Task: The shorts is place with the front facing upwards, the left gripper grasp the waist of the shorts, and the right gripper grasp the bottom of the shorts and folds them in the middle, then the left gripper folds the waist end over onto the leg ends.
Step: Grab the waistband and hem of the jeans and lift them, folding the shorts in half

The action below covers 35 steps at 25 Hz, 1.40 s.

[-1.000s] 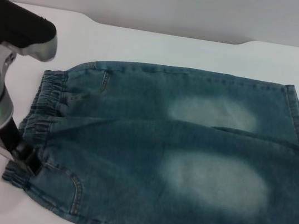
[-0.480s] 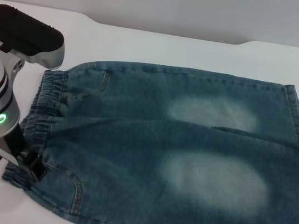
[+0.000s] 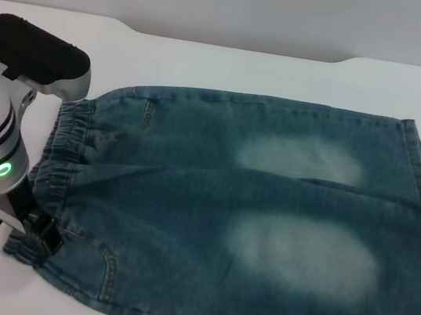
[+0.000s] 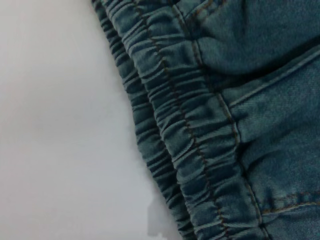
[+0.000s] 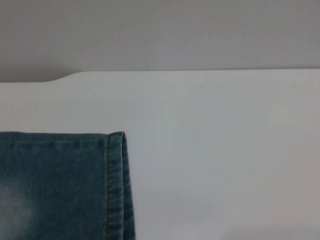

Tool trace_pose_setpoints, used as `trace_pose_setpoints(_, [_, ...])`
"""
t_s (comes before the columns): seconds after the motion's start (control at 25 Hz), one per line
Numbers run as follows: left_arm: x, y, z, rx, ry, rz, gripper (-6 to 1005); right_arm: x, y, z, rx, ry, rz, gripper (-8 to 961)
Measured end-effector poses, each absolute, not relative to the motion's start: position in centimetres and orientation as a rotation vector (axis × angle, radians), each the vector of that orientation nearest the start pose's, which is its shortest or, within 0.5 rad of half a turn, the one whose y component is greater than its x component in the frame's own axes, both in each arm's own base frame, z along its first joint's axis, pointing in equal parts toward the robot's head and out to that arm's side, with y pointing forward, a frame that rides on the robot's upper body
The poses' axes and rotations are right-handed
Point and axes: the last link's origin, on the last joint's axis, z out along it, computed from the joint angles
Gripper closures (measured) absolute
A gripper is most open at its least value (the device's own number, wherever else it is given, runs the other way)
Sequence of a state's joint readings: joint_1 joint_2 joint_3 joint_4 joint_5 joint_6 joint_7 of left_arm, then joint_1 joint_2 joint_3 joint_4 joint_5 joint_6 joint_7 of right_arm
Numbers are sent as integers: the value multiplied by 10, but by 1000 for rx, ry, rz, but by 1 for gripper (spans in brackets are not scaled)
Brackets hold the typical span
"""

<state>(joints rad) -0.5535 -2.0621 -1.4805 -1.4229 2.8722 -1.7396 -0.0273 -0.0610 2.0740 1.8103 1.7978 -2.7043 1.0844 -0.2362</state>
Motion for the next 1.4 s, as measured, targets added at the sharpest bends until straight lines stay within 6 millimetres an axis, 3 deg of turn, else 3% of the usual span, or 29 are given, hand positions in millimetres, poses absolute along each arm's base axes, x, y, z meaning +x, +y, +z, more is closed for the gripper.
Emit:
trace_pose_setpoints(0.76, [-223,318,-8,-2034,-1355,933,180,293,284,109,-1718,1221,-52,340])
trace_pose_setpoints(1.4, [-222,316,-10,-2060,-1369,934,181,288,282,111,-1722,1201,-48,340])
